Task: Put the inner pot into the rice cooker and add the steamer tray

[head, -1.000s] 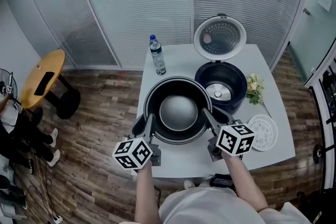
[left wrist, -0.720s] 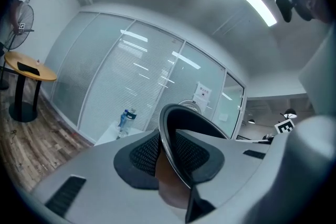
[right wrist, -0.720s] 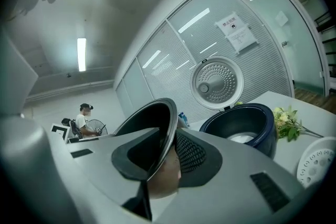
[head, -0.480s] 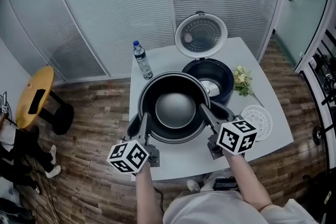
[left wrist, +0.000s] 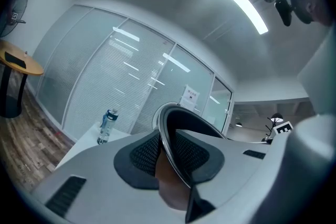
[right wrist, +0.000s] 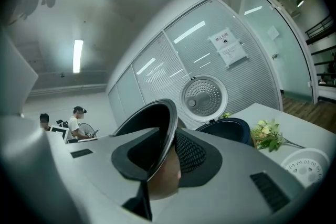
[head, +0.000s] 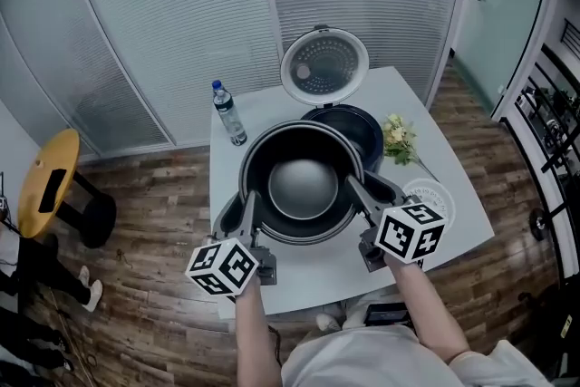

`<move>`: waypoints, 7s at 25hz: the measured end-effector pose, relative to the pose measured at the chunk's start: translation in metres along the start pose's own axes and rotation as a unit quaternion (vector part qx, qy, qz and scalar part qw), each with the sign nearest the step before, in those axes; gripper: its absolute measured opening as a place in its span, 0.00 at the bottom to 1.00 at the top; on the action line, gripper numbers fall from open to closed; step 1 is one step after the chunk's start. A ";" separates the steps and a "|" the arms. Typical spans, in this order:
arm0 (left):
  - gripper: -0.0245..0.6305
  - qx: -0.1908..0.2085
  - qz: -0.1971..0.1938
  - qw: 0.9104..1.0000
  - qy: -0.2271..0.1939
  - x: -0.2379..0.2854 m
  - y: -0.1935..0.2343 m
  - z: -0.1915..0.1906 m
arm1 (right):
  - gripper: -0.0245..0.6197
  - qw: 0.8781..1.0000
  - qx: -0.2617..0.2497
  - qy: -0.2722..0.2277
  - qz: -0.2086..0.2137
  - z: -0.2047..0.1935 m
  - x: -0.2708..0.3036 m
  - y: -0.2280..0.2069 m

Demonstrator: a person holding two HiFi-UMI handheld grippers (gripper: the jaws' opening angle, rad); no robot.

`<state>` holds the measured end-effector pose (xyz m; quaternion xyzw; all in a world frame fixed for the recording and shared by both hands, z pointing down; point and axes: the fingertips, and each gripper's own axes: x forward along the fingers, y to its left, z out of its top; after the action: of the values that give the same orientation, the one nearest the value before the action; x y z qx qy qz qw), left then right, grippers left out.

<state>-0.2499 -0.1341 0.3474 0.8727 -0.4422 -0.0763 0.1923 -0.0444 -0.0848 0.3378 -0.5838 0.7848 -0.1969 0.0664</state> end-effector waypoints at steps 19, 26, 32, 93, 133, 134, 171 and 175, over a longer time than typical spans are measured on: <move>0.17 0.011 -0.034 0.999 0.004 0.063 -0.029 0.006 | 0.20 0.999 0.013 -0.031 -0.023 0.031 0.002 -0.049; 0.17 0.014 -0.048 0.999 0.008 0.095 -0.038 0.006 | 0.20 0.998 0.016 -0.041 -0.033 0.046 0.009 -0.074; 0.17 0.013 -0.054 0.998 0.014 0.122 -0.039 0.003 | 0.20 0.998 0.021 -0.041 -0.040 0.052 0.021 -0.094; 0.17 -0.042 -0.036 0.995 0.086 0.254 0.000 -0.070 | 0.19 0.995 0.065 0.021 -0.076 0.029 0.105 -0.212; 0.20 0.044 -0.002 0.984 0.175 0.278 0.029 -0.115 | 0.21 0.990 0.032 0.097 -0.093 -0.009 0.136 -0.238; 0.20 0.046 -0.002 0.983 0.176 0.277 0.029 -0.115 | 0.21 0.990 0.025 0.100 -0.094 -0.009 0.136 -0.238; 0.25 0.157 0.026 0.963 0.217 0.282 0.036 -0.135 | 0.25 0.974 -0.067 0.166 -0.138 -0.036 0.143 -0.252; 0.26 0.204 0.041 0.953 0.220 0.283 0.038 -0.137 | 0.27 0.971 -0.085 0.166 -0.148 -0.037 0.144 -0.254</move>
<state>-0.0677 -0.3446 0.4984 0.8697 -0.4303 0.2173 0.1059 0.1246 -0.2732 0.4874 -0.6559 0.7039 -0.2311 -0.1449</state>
